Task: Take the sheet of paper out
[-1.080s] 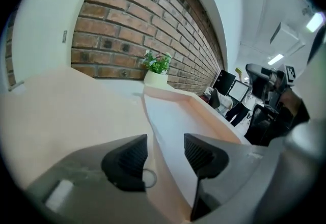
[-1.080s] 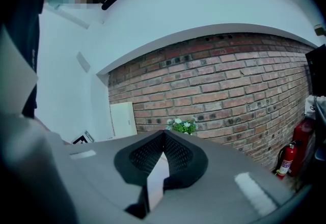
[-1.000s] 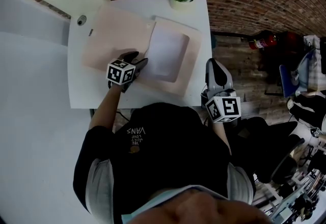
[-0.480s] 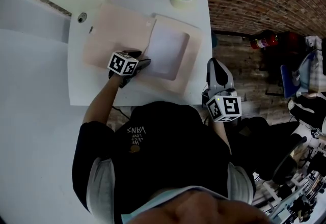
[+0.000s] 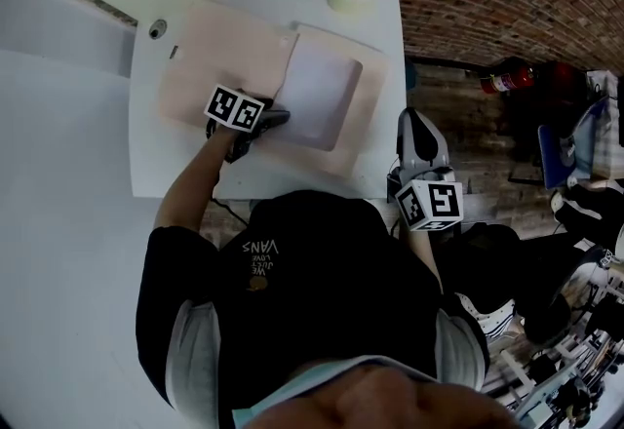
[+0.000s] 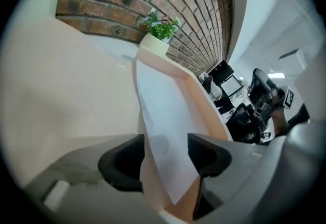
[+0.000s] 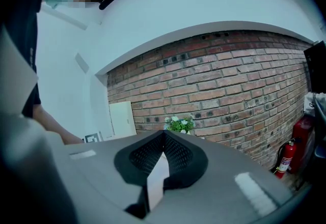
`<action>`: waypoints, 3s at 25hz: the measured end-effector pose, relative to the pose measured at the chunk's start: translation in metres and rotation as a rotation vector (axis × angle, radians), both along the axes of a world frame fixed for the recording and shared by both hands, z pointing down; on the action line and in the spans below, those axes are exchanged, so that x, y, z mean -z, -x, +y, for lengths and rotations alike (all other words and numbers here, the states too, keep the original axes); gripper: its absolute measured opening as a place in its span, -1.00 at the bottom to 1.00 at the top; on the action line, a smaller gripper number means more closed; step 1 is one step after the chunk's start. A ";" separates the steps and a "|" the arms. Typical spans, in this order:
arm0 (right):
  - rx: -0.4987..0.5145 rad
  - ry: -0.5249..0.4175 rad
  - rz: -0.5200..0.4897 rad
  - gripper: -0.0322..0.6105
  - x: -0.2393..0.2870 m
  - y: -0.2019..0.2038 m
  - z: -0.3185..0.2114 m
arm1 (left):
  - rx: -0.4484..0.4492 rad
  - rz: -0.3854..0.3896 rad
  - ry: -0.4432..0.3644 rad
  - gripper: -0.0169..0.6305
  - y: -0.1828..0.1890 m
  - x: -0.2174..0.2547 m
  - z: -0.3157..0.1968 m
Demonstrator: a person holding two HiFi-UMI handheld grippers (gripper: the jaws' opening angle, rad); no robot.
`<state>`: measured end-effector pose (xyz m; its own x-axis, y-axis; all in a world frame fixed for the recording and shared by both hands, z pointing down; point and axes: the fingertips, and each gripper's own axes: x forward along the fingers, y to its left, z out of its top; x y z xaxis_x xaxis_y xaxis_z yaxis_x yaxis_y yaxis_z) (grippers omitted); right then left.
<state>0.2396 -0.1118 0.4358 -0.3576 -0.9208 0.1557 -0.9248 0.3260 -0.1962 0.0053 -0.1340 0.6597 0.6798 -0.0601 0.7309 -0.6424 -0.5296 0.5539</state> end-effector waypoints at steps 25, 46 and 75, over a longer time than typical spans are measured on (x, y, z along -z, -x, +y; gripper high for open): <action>-0.016 0.001 -0.005 -0.90 0.001 -0.005 0.005 | 0.049 0.079 0.097 -0.94 0.001 0.000 0.004; -0.027 0.007 -0.015 -0.90 0.000 0.040 0.012 | 0.095 0.052 0.053 -0.95 0.056 0.012 -0.011; 0.100 0.083 -0.016 -0.90 -0.035 0.126 -0.014 | 0.064 -0.020 -0.153 -0.95 0.122 0.049 -0.008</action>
<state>0.1141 -0.1253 0.4707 -0.4497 -0.8648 0.2234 -0.8852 0.3982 -0.2406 -0.1171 -0.1425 0.6108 0.6567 -0.2146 0.7230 -0.6874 -0.5646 0.4568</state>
